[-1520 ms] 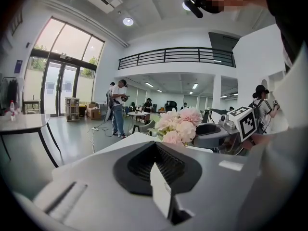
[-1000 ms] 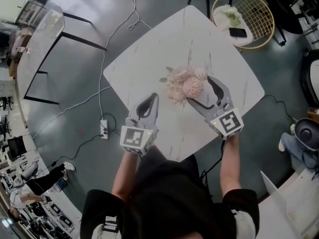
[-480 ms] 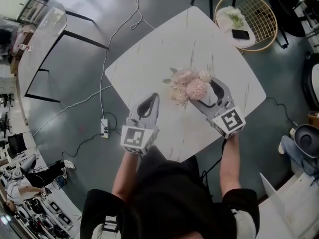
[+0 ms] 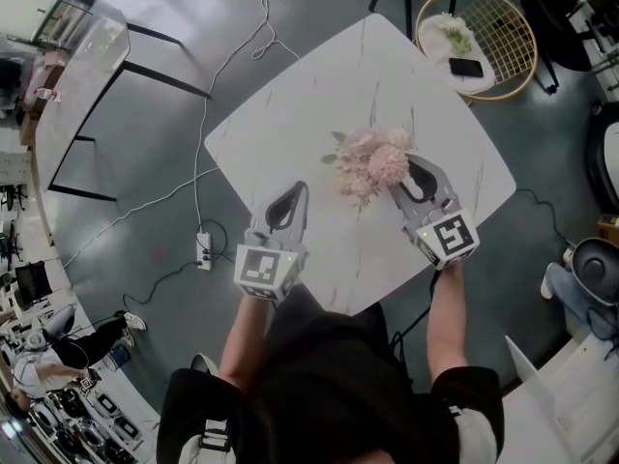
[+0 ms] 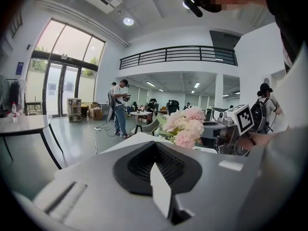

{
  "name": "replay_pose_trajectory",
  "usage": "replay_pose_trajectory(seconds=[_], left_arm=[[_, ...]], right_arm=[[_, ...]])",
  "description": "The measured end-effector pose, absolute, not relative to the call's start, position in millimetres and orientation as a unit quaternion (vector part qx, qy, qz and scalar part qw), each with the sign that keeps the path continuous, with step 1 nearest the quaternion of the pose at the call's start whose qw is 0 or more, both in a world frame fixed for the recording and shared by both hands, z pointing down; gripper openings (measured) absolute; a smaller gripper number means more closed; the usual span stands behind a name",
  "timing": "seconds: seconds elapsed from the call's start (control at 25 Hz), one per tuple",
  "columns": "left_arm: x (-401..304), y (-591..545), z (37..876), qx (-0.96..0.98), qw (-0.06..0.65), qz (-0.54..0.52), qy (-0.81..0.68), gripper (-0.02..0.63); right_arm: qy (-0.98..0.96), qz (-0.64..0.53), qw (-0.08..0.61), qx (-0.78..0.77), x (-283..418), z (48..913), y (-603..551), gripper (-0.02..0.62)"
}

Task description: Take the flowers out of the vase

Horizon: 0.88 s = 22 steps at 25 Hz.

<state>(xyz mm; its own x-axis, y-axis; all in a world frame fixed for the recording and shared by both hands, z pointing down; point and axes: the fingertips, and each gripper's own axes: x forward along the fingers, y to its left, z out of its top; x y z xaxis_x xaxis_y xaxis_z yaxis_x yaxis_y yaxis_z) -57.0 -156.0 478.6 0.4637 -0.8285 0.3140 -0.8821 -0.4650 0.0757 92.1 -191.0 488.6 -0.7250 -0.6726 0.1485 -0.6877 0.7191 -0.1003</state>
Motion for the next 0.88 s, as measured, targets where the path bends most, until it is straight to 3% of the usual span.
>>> replay_pose_trajectory(seconds=[0.16,0.88], left_arm=[[-60.9,-154.9,478.5,0.847,0.114,0.115,-0.506,0.008],[-71.7,-144.7,472.3,0.853,0.109,0.110,-0.498,0.008]], right_arm=[[-0.914,0.077,0.062,0.393,98.8,492.9,-196.6,0.049],[-0.905,0.099,0.016,0.414,103.5,490.9,-192.6,0.007]])
